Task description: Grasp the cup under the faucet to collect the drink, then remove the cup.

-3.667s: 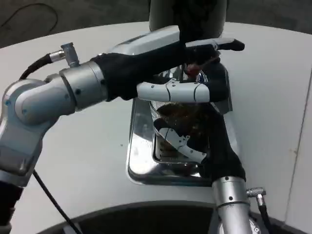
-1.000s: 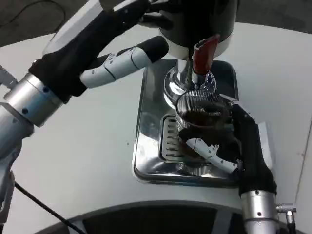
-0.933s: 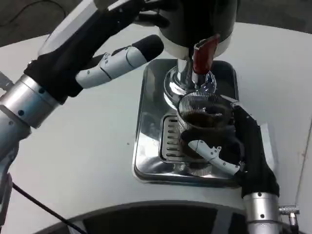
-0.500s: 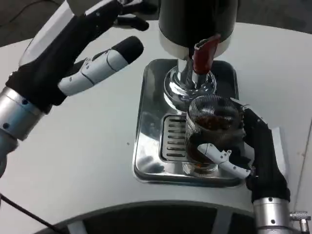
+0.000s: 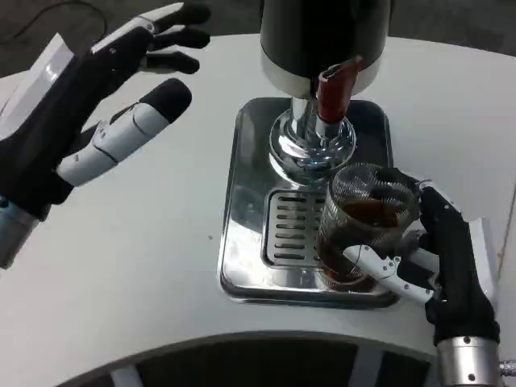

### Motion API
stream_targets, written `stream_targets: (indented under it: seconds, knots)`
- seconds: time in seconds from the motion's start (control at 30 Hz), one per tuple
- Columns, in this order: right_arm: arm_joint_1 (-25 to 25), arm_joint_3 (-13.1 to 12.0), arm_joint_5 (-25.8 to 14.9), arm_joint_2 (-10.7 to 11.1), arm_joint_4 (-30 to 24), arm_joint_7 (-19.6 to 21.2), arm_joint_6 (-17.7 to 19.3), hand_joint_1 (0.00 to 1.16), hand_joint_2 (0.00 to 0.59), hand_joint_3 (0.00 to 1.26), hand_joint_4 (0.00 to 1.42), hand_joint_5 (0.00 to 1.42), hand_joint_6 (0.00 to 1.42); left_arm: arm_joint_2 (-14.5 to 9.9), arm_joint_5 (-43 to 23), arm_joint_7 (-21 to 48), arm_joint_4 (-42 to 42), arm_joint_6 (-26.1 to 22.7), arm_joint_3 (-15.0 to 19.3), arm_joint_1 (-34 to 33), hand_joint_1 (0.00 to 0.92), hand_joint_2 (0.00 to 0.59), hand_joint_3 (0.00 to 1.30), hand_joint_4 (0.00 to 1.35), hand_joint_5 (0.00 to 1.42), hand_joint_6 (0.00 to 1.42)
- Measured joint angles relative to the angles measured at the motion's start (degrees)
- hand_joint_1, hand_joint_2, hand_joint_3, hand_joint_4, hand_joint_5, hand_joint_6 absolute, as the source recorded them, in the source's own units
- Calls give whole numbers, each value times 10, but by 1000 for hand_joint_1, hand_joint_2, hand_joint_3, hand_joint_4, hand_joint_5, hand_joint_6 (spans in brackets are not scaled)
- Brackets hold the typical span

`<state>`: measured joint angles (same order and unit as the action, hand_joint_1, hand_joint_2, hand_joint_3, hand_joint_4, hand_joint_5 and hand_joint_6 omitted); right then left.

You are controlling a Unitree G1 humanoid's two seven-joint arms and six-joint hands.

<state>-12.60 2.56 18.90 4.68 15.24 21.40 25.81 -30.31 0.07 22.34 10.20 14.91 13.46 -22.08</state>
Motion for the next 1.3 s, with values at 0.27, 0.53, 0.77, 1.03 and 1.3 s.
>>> stream_targets:
  seconds: [0.27, 0.53, 0.77, 1.03, 1.3]
  knots:
    - [8, -2, 1, 13, -14, -18, 0, 848, 178, 831, 983, 1203, 1206, -7, 4, -4, 22, -8, 19, 52, 0, 149, 222, 246, 331, 261]
    - [28, -10, -2, 35, -38, -46, 0, 848, 178, 841, 995, 1218, 1226, -14, 14, -13, 44, -8, 37, 102, 0, 149, 223, 246, 328, 252]
    - [53, -16, -3, 44, -65, -64, 0, 848, 178, 853, 1008, 1227, 1246, -14, 30, -14, 44, -9, 35, 125, 0, 149, 223, 246, 321, 241]
    - [68, -23, -5, 44, -92, -79, 0, 848, 178, 866, 1025, 1231, 1267, -21, 65, -14, 43, -12, 11, 137, 0, 149, 214, 212, 268, 185]
    - [90, -30, -11, 45, -127, -95, -1, 852, 172, 875, 1028, 1245, 1284, -24, 101, -15, 26, -17, -24, 147, 0, 150, 212, 198, 241, 166]
